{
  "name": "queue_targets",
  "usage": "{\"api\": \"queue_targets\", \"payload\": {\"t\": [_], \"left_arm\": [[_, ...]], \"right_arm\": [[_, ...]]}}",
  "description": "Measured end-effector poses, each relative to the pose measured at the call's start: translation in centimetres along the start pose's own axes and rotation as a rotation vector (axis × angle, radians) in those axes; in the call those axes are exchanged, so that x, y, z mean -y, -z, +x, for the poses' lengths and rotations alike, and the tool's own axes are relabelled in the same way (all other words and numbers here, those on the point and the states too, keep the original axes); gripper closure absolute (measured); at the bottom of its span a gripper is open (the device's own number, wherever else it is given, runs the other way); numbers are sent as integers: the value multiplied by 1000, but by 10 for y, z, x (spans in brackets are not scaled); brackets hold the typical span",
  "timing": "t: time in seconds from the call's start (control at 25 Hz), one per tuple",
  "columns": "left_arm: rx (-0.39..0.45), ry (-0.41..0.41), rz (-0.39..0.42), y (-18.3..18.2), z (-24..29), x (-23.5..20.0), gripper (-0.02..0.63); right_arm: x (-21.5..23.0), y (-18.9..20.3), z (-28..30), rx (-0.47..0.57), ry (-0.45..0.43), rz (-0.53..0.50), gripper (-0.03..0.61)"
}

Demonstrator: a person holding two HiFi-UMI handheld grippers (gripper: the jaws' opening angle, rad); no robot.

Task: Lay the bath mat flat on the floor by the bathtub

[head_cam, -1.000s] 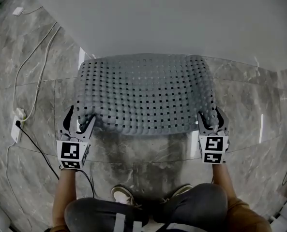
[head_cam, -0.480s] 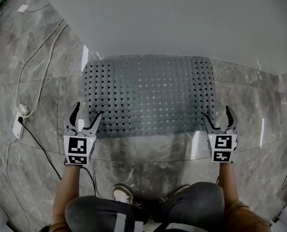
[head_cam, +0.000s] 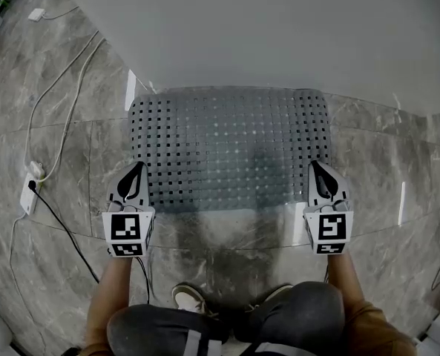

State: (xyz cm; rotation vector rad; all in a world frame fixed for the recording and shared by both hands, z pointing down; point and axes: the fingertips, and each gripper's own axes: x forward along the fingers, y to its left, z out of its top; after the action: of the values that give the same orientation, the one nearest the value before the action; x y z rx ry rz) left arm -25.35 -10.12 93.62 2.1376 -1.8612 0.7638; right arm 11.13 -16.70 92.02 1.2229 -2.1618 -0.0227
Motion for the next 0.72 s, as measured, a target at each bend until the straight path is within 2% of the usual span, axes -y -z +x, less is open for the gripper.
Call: {"api": "queue_targets", "payload": {"t": [0.12,0.28,0.48,0.56,0.72], "left_arm": [[9,-48,-34,2,1,-2,611],[51,-84,-44,-13,-6,4,611],[76,-55,-74,-50,-42,27,611],[87,-49,-72,-72,-60,33,611],[38,7,-70,-108,-90,52,611]], "right_arm": [[0,-14,0,26,3,-23,575],[-5,-40,-5,70,-8,-43,575],[9,-70,-37,55,-10,-34,575],[21,-83,-51,45,-1,4,575],[31,-114,-86,30,9,46,576]]}}
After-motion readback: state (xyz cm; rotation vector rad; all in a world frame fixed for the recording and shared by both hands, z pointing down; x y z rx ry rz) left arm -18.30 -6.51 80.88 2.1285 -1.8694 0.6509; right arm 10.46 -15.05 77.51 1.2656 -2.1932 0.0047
